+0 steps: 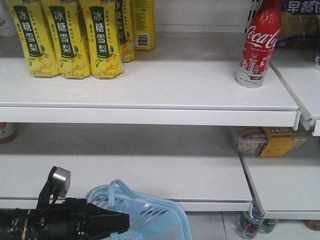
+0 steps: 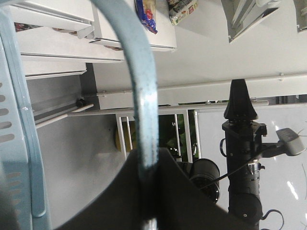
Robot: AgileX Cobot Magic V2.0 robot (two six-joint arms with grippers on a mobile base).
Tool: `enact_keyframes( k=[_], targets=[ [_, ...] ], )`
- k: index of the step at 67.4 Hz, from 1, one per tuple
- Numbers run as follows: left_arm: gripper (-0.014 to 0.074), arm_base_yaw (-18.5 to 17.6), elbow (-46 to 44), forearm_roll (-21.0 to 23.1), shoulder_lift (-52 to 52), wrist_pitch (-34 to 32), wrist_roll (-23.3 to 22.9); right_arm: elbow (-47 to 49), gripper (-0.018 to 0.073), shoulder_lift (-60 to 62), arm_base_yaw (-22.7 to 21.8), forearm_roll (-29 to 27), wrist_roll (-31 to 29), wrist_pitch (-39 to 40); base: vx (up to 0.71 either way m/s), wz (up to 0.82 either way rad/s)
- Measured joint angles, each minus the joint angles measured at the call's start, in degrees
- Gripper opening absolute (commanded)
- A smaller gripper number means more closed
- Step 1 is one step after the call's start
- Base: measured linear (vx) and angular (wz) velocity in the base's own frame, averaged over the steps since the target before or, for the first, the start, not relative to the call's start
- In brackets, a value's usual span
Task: Place coke in basket with both arms
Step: 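Stop at the shelf and raise the right gripper toward the upper shelf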
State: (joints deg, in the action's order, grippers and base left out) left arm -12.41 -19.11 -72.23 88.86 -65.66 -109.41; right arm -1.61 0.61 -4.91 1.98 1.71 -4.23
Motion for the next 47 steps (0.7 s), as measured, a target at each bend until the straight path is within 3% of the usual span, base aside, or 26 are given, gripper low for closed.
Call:
enact_keyframes(
  k=[19,47],
  targets=[
    [-0.0006,0.00,0.00,0.00,0.00,0.00,0.00,1.20,-0.0010,0.00,0.00,1.11,0.00,5.52,0.00,0.00],
    [-0.0006,0.00,0.00,0.00,0.00,0.00,0.00,21.25,-0.0010,-7.93,0.00,1.71,0.00,-11.95,0.00,0.00]
  ],
)
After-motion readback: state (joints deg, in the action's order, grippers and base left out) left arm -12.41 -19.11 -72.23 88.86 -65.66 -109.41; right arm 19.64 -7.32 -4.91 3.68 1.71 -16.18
